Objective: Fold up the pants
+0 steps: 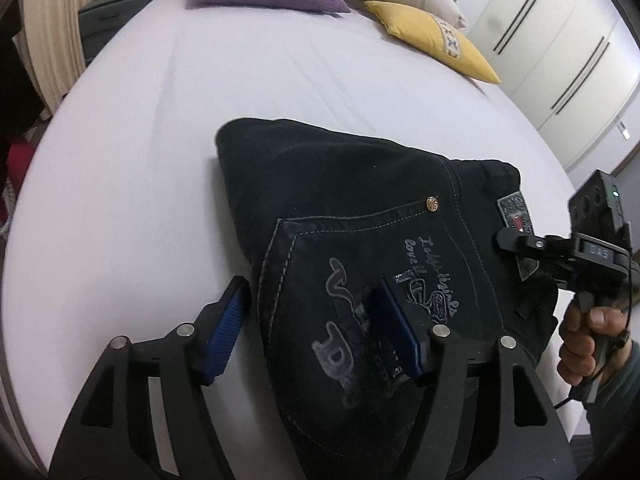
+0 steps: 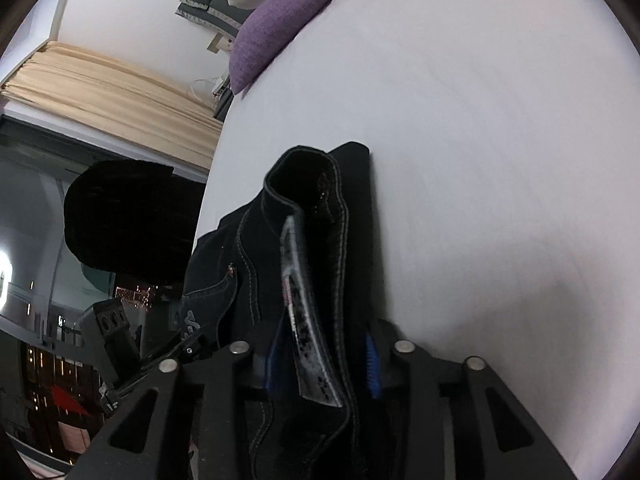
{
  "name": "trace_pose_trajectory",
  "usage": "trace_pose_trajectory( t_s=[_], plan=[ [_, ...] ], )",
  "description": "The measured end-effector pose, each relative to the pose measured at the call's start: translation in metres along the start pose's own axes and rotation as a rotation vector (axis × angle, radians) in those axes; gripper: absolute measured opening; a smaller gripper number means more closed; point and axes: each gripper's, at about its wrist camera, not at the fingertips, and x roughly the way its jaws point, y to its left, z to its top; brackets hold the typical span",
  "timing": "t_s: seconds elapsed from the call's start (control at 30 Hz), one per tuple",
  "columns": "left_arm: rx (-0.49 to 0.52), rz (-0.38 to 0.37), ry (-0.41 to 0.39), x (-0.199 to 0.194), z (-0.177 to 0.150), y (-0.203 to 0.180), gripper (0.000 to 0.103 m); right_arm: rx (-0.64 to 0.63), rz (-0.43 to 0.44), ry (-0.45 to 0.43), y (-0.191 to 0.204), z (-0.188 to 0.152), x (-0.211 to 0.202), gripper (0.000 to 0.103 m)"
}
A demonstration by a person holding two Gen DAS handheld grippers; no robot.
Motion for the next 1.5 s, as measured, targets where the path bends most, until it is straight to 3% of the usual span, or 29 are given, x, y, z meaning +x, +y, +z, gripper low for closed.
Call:
trace_pose_trajectory(
  t_s=[0.1, 0.17, 0.2, 0.37, 0.43, 0.5, 0.6, 0.77, 1.0, 1.13, 1.5],
  plan=[
    [0.015, 0.088, -0.075, -0.032, -0.002, -0.007, 0.071, -0.045, -0.041, -0.060, 0.016, -0.010, -0.022, 0.060],
    [0.013, 0.148, -0.151, -0.061, -0.008, -0.012, 0.096, -0.126, -0.130, -0.085, 0.036, -0.022, -0.038, 0.060],
    [0.015, 0.179, -0.197, -0.079, -0.012, -0.017, 0.100, -0.173, -0.164, -0.094, 0.046, -0.031, -0.047, 0.060],
    [0.129, 0.362, -0.454, -0.179, -0.046, -0.068, 0.102, -0.406, -0.320, -0.249, 0.122, -0.090, -0.104, 0.071],
    [0.146, 0.433, -0.558, -0.230, -0.073, -0.088, 0.103, -0.464, -0.349, -0.354, 0.152, -0.118, -0.133, 0.083],
    [0.154, 0.451, -0.626, -0.266, -0.087, -0.109, 0.103, -0.494, -0.337, -0.466, 0.175, -0.141, -0.158, 0.103],
    [0.157, 0.397, -0.697, -0.326, -0.130, -0.126, 0.103, -0.590, -0.339, -0.662, 0.215, -0.184, -0.195, 0.103],
    [0.139, 0.331, -0.574, -0.365, -0.169, -0.149, 0.103, -0.671, -0.464, -0.754, 0.261, -0.240, -0.224, 0.103],
    [0.093, 0.321, -0.418, -0.367, -0.204, -0.152, 0.103, -0.547, -0.518, -0.655, 0.273, -0.277, -0.243, 0.103],
    [0.064, 0.318, -0.367, -0.353, -0.210, -0.147, 0.103, -0.517, -0.565, -0.609, 0.274, -0.287, -0.239, 0.103],
    [0.025, 0.309, -0.318, -0.324, -0.208, -0.133, 0.103, -0.459, -0.573, -0.517, 0.269, -0.294, -0.218, 0.103]
  ],
)
